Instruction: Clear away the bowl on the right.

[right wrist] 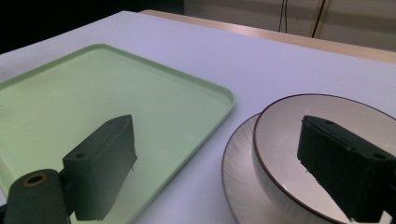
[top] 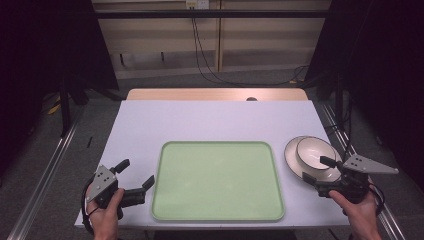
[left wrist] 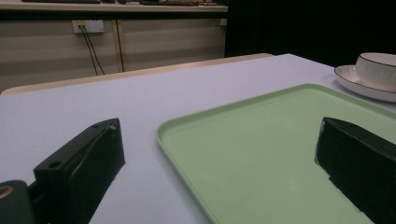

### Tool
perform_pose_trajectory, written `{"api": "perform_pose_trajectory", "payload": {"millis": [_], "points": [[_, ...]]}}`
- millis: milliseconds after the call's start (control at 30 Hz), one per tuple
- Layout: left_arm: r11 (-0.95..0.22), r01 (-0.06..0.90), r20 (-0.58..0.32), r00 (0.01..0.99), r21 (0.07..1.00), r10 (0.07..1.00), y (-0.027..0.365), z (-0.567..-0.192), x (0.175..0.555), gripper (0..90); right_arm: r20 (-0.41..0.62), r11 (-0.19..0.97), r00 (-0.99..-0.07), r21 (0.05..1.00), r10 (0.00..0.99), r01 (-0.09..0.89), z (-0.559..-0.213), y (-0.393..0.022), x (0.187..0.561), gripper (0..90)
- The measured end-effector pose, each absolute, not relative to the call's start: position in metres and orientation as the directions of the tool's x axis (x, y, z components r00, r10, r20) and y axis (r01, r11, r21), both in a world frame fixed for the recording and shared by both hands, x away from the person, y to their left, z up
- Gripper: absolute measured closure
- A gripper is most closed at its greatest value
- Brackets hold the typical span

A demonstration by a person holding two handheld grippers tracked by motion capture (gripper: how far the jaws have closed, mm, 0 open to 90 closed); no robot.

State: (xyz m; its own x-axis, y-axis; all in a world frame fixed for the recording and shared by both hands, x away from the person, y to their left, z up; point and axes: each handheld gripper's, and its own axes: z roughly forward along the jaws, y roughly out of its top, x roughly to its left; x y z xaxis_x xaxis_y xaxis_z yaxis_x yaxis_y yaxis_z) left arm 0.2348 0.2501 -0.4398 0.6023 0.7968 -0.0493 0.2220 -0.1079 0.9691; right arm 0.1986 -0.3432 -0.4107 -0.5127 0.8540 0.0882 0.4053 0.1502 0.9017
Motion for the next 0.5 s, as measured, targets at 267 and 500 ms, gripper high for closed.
{"api": "perform_pose_trajectory", "payload": {"millis": [267,500], "points": [[-0.110,0.222,-0.048,0.605,0.969,0.795,0.250,-0.440,0.235,1.4,0.042,0.178,-0.464,0.890,0.885,0.419,-0.407,-0.365,0.208,16.6],[-0.117,0.223,-0.042,0.601,0.968,0.798,0.250,-0.440,0.235,1.4,0.013,0.204,-0.434,0.869,0.901,0.451,-0.402,-0.379,0.224,18.0]]}}
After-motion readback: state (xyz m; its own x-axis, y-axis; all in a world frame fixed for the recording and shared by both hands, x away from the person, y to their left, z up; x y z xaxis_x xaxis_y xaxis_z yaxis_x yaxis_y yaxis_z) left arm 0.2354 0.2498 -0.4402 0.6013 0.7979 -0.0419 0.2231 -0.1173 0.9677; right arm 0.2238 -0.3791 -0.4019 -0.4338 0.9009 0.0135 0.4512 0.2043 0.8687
